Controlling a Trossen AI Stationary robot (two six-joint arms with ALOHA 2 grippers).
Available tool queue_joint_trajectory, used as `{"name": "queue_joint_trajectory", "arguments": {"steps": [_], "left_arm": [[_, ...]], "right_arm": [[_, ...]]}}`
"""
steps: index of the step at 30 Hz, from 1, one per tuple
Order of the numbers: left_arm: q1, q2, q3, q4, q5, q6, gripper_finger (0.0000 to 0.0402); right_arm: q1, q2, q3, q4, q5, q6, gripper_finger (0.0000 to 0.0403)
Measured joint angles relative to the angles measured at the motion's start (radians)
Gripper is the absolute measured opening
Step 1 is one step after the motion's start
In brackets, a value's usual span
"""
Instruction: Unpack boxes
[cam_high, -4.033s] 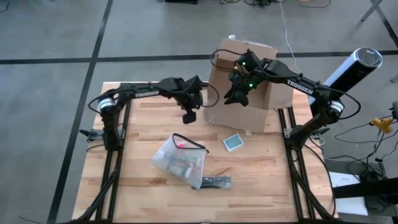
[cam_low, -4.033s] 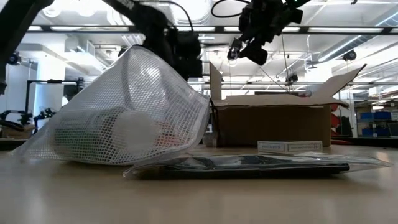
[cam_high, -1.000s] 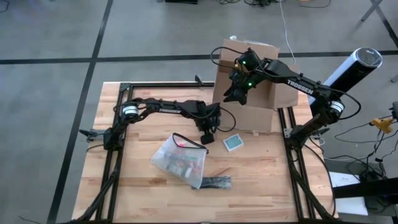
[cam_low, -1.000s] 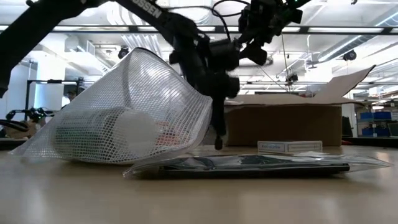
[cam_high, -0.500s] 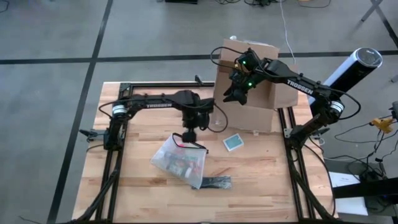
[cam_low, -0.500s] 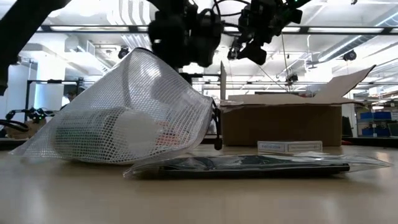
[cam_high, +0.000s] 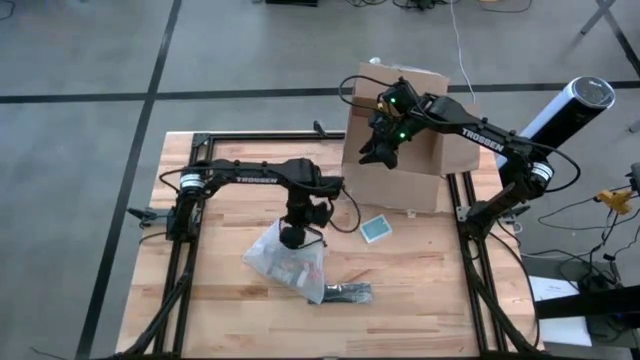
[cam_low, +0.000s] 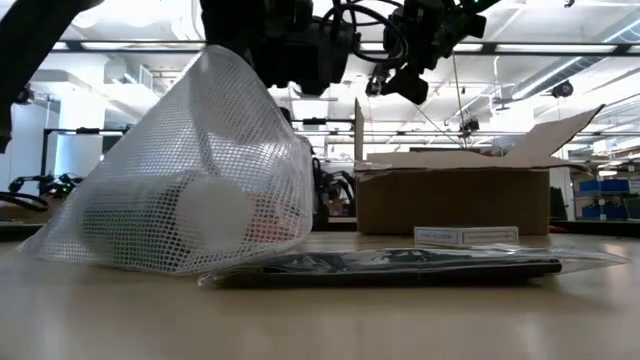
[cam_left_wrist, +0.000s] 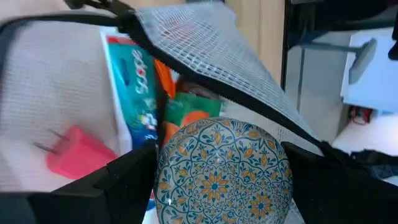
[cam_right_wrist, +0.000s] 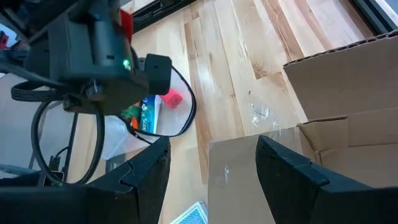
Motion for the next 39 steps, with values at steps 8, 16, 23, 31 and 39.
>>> {"name": "queue_joint_trajectory", "arguments": {"steps": [8,16,23,31,39], "left_arm": [[-0.071,0.001,-0.006,0.001,0.024,-0.036,0.0319],[-0.114,0.001,-0.006,-0.001,0.027,-0.045,0.0359],[-0.095,0.0,-0.006,-0.001,-0.026,-0.045,0.0365],[-0.042,-0.002,0.102,0.077,-0.222,-0.124,0.0361],[-0.035,0.019,0.204,0.534,-0.405,-0.262,0.0361]], "right_arm": [[0.0,0.0,0.0,0.001,0.0,-0.003,0.0208],[0.0,0.0,0.0,0.006,0.0,-0.004,0.0208],[0.0,-0.001,0.0,0.006,0.0,-0.001,0.0208],[-0.017,-0.028,0.0,-0.019,0.0,-0.011,0.0208],[-0.087,-0.081,0.0,-0.063,0.003,-0.019,0.0208]]}}
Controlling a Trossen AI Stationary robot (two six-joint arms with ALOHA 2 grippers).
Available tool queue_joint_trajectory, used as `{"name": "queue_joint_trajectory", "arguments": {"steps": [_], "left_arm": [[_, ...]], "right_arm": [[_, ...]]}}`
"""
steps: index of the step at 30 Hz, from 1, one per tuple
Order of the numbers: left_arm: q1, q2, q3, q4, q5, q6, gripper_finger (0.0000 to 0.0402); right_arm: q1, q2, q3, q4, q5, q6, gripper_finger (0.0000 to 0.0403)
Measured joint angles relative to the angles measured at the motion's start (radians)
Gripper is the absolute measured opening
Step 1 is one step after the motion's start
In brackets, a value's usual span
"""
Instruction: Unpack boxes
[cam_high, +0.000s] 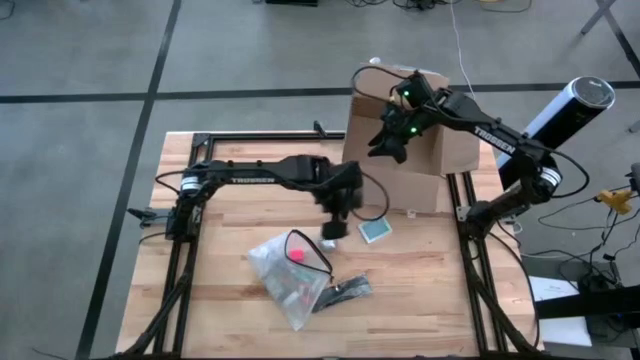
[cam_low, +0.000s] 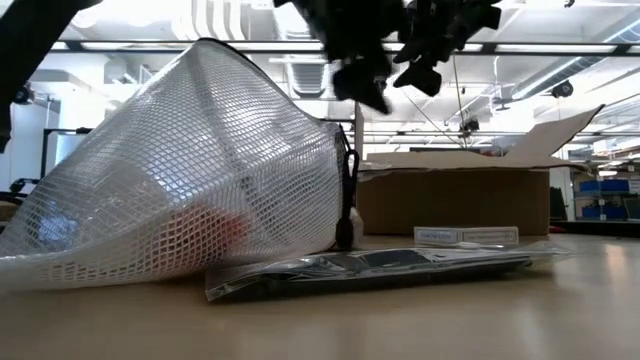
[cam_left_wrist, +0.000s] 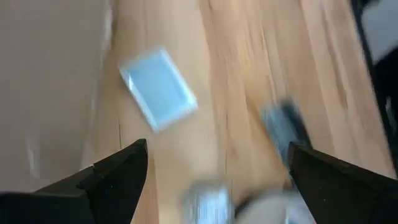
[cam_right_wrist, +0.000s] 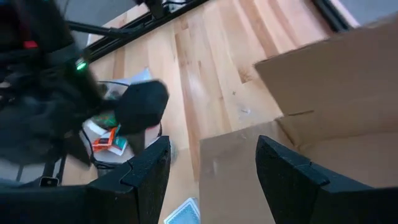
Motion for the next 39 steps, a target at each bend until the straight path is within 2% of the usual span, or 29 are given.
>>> {"name": "queue_joint_trajectory", "arguments": {"steps": [9,23,30,34,39], "left_arm": [[0.002,0.19,0.056,0.052,-0.05,-0.161,0.0361],[0.003,0.455,0.3,0.071,-0.062,-0.27,0.0361],[0.003,0.471,0.318,0.072,-0.044,-0.272,0.0395],[-0.005,0.472,0.315,0.073,-0.046,-0.255,0.0395],[-0.032,0.472,0.308,0.082,-0.155,-0.224,0.0394]], "right_arm": [[-0.037,-0.025,0.0,-0.011,0.0,0.0,0.0208],[-0.037,-0.026,0.0,-0.031,0.0,-0.008,0.0208],[-0.037,-0.026,0.0,-0.03,-0.001,-0.011,0.0208],[-0.037,-0.026,0.0,-0.03,-0.001,-0.011,0.0208],[-0.037,-0.026,0.0,-0.03,-0.001,-0.009,0.0208]]}}
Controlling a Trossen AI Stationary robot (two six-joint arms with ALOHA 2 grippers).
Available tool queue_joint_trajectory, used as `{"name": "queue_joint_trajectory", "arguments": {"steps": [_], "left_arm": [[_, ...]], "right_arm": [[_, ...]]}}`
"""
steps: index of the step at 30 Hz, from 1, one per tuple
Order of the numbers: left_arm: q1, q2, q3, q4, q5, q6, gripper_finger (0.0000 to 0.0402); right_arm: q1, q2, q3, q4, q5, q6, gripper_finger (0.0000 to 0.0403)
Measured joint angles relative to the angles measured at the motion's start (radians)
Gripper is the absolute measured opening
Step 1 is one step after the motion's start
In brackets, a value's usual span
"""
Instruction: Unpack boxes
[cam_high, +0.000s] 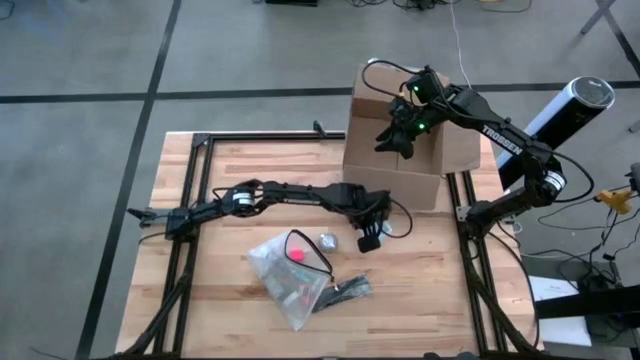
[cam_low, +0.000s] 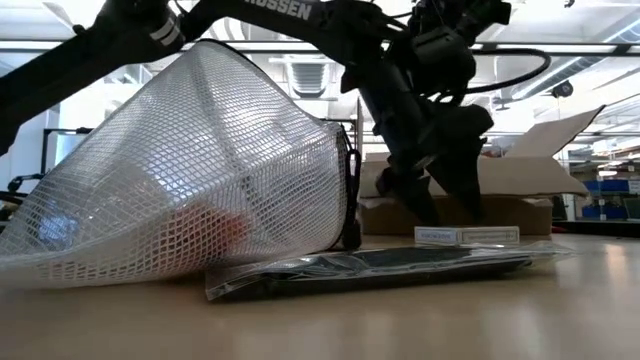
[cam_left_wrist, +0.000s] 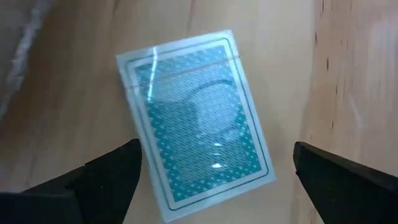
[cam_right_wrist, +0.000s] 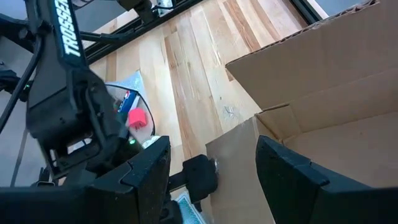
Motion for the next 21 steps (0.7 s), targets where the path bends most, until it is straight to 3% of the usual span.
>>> {"name": "queue_joint_trajectory", "arguments": {"steps": [5,12,19,21], "left_arm": [[-0.008,0.0,-0.056,0.01,-0.064,-0.019,0.0394],[-0.007,-0.011,-0.132,0.029,-0.074,-0.09,0.0385],[-0.007,0.001,-0.074,0.072,-0.059,-0.054,0.028],[-0.007,0.004,-0.061,0.077,-0.058,-0.047,0.0276]], "right_arm": [[0.0,0.0,0.0,0.0,0.0,0.001,0.0208],[0.0,0.0,0.0,-0.013,-0.002,0.001,0.0208],[0.0,0.0,0.0,-0.014,-0.002,0.008,0.0208],[0.0,-0.001,0.0,-0.014,-0.002,0.009,0.0208]]}}
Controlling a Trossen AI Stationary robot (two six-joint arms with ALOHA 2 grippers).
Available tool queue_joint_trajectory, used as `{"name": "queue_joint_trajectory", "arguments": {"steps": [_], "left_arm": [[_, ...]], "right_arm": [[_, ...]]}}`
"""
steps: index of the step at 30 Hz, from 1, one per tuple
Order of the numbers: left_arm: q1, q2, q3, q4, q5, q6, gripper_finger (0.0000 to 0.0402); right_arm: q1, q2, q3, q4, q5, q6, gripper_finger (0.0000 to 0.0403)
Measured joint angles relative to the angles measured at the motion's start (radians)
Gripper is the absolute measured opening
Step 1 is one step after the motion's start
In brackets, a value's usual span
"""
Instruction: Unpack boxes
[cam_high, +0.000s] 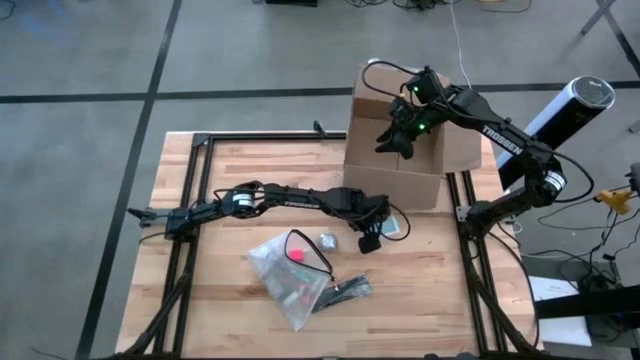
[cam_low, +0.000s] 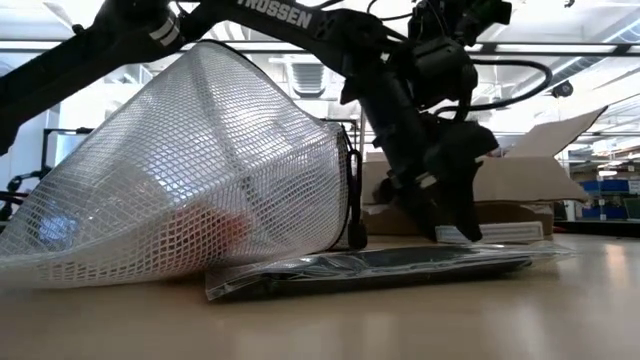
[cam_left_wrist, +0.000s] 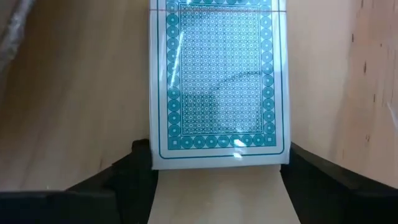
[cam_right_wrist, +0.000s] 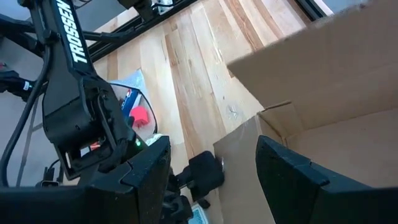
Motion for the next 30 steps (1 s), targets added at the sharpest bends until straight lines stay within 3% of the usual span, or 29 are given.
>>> {"name": "queue_joint_trajectory", "arguments": {"steps": [6,14,22,30], "left_arm": [[0.004,0.001,0.01,-0.029,0.013,0.009,0.0276],[-0.019,-0.069,0.011,-0.225,0.018,0.136,0.0276],[-0.02,-0.253,0.011,-0.492,0.0,0.379,0.0276],[-0.016,-0.358,-0.009,-0.833,-0.124,0.712,0.0276]], "right_arm": [[0.0,0.0,0.0,0.0,0.0,-0.001,0.0208],[0.0,0.0,0.0,0.001,0.001,-0.008,0.0208],[0.0,0.0,0.0,0.001,0.0,-0.008,0.0208],[0.001,0.0,0.0,0.002,0.0,-0.008,0.0208]]}}
